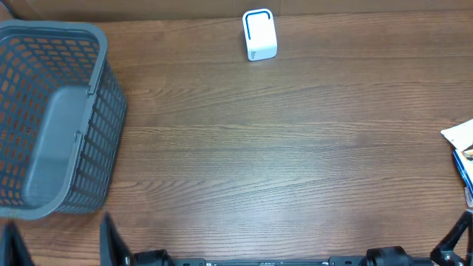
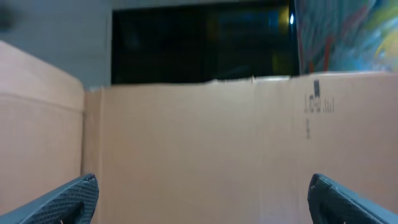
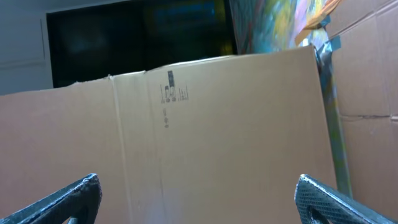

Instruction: Scan the item barcode

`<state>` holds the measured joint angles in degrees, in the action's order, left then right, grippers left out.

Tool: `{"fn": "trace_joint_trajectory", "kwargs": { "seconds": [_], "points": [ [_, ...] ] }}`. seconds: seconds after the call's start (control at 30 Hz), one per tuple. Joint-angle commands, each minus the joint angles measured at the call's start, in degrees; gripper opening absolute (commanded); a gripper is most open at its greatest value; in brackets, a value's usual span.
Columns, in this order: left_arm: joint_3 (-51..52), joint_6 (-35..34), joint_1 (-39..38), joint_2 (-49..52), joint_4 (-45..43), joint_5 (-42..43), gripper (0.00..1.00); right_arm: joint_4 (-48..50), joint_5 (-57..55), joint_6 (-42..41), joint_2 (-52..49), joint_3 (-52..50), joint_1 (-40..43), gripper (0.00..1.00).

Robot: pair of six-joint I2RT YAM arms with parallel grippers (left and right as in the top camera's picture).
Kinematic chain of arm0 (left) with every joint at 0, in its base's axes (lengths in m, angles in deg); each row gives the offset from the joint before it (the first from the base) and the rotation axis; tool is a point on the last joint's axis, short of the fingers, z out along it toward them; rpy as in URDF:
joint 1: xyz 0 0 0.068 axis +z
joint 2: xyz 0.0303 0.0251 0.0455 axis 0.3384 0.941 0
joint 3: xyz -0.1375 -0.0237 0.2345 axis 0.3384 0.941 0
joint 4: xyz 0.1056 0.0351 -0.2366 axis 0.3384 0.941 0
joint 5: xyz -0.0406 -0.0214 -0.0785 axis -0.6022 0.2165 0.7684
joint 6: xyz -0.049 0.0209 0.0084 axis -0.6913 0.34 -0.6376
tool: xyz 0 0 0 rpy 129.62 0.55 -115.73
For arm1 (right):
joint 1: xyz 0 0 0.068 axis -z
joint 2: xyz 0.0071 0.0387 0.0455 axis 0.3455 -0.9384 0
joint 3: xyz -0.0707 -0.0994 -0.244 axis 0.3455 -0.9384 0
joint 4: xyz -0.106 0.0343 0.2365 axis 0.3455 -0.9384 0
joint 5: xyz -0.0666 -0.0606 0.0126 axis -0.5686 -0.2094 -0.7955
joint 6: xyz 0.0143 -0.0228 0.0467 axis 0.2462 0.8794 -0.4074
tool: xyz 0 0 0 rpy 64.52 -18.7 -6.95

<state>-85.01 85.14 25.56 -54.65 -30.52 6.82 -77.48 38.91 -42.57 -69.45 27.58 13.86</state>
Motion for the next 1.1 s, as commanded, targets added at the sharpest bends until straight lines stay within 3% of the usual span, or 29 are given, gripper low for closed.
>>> {"fn": "trace_joint_trajectory", "kwargs": {
  "seconds": [0.0, 0.27, 0.4, 0.6, 0.7, 0.93, 1.07],
  "points": [
    [3.96, 1.33, 0.68, -6.75, 1.11, -0.96, 0.99, -0.04, 0.61, -0.72, 1.31, -1.77, 0.44, 1.00],
    [8.44, -1.42, -0.22, -7.76, -0.72, 8.09, 1.00, 1.44, 1.31, -0.72, 1.51, -1.90, 0.44, 1.00],
    [10.99, -4.92, -0.24, -7.76, -2.25, 8.83, 0.99, 1.53, 1.25, -0.72, 1.51, -2.21, 0.44, 1.00],
    [13.18, -4.98, -0.70, -7.76, -2.73, 11.69, 1.00, 1.49, 1.27, -0.92, 1.55, -4.59, 0.44, 1.00],
    [14.05, -4.98, -1.75, -7.76, -2.75, 11.67, 1.00, 2.73, 1.33, -5.07, 1.55, -7.52, 0.44, 1.00],
    [16.65, -4.96, -4.33, -7.76, -4.24, 11.37, 1.00, 18.10, 1.44, -14.05, -0.20, -19.76, 0.42, 1.00],
    [17.16, -4.96, -5.01, -7.76, -4.87, 11.26, 0.99, 29.03, 1.44, -13.88, -2.36, -28.89, 0.42, 1.00]
  ]
}}
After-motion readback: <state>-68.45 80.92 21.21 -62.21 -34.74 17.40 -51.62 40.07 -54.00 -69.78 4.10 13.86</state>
